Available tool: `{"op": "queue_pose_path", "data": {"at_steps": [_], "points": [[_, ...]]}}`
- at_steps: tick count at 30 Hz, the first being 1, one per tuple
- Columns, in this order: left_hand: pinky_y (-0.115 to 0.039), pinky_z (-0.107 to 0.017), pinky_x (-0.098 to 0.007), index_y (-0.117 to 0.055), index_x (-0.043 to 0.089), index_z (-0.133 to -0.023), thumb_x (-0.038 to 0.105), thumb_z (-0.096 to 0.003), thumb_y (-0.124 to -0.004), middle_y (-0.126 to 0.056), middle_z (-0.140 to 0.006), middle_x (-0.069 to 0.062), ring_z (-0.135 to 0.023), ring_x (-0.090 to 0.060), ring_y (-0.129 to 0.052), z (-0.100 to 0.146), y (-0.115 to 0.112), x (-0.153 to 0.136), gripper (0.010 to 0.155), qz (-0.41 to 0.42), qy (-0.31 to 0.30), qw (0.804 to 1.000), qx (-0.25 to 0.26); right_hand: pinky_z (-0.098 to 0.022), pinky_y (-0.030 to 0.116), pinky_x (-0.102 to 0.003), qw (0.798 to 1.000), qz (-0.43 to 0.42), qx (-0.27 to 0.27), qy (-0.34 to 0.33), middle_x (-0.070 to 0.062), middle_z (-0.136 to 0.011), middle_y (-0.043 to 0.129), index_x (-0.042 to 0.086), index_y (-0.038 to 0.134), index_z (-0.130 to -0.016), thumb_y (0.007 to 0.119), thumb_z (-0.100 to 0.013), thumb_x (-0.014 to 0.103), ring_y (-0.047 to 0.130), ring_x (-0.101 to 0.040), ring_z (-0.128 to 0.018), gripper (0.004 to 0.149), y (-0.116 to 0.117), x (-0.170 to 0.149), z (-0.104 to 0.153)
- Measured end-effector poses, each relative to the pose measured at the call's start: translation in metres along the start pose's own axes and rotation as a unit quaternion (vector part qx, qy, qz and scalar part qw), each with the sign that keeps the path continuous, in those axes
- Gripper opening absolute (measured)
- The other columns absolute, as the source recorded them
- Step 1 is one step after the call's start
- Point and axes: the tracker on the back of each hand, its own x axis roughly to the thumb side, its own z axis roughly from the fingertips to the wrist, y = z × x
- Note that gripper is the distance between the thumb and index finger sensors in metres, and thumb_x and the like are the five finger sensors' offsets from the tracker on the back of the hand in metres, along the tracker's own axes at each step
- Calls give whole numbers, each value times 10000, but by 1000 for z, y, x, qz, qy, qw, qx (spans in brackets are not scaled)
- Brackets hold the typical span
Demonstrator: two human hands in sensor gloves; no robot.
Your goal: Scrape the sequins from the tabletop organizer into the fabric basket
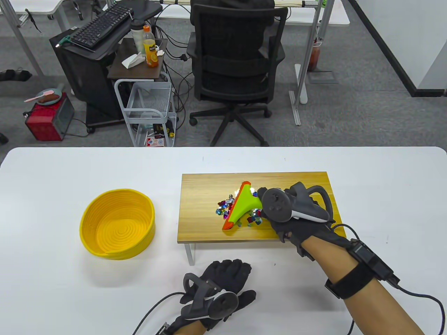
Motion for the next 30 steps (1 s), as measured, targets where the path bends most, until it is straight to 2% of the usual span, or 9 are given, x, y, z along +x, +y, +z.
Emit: {"op": "queue_pose_path", "data": {"at_steps": [19, 26, 30], "points": [[-792, -569, -577, -732, 223, -928, 733, -389, -669, -895, -945, -85, -764, -343, -950, -1, -1, 1, 744, -5, 1, 1000, -7, -549, 768, -596, 999, 1, -3, 50, -150, -959, 806, 144, 615, -1071, 786, -526, 346, 928, -416, -700, 606, 4, -74, 52], [-792, -569, -576, -733, 223, -927, 732, -389, -669, -893, -948, -86, -763, -344, -951, -1, -1, 1, 743, -5, 1, 1000, -8, -548, 764, -598, 998, -1, -6, 60, -156, -959, 803, 135, 609, -1071, 786, -532, 346, 924, -419, -700, 605, 3, -87, 64], [-790, -571, -578, -731, 224, -929, 731, -391, -669, -890, -949, -87, -766, -345, -948, -2, -1, 1, 742, -7, 1, 1000, -6, -549, 760, -599, 998, 2, -27, 51, -175, -963, 781, 106, 570, -1077, 763, -545, 340, 916, -422, -699, 612, -2, -80, 64]]}}
